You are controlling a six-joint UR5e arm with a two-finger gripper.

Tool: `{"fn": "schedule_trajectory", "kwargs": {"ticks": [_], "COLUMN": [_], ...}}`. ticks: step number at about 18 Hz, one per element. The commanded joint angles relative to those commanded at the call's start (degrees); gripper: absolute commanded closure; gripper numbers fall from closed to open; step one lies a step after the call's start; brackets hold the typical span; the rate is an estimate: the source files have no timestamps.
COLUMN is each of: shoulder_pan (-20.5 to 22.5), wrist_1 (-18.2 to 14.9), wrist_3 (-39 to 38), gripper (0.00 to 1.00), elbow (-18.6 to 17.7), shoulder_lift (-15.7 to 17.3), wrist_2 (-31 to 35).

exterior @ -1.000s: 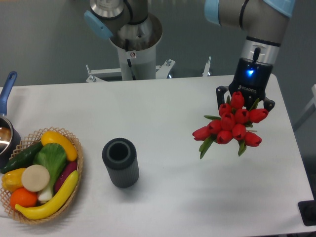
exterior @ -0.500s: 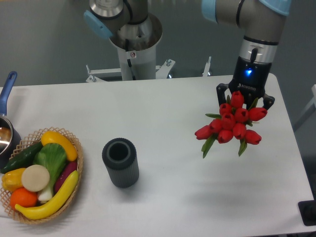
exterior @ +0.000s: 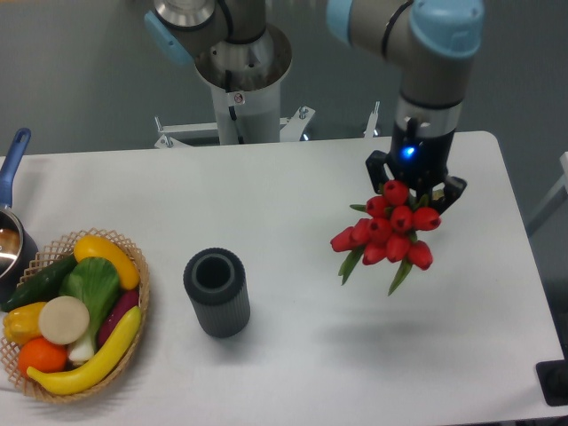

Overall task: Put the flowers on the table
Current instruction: 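Lower the red tulips onto the table beside the black vase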

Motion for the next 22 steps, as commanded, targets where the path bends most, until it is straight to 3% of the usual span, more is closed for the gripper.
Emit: {"fn": "schedule_trajectory", "kwargs": {"ticks": [3, 7, 12, 20, 22], "shoulder_pan": [-2.21, -2.91, -3.27, -3.35, -3.61], "wrist_1": [-0.35, 0.70, 0.61, 0.79, 0.79], "wrist_3": [0.09, 0.09, 0.09, 0.09, 0.09], "gripper": [0.56, 0.56, 0.56, 0.55, 0.51], "elbow": [-0.62, -0.44, 2.46, 2.11, 2.20], "shoulder_lift": [-2.64, -7.20, -14.15, -15.92, -16.01], "wrist_2": [7.14, 7.68, 7.68, 7.94, 7.86]}}
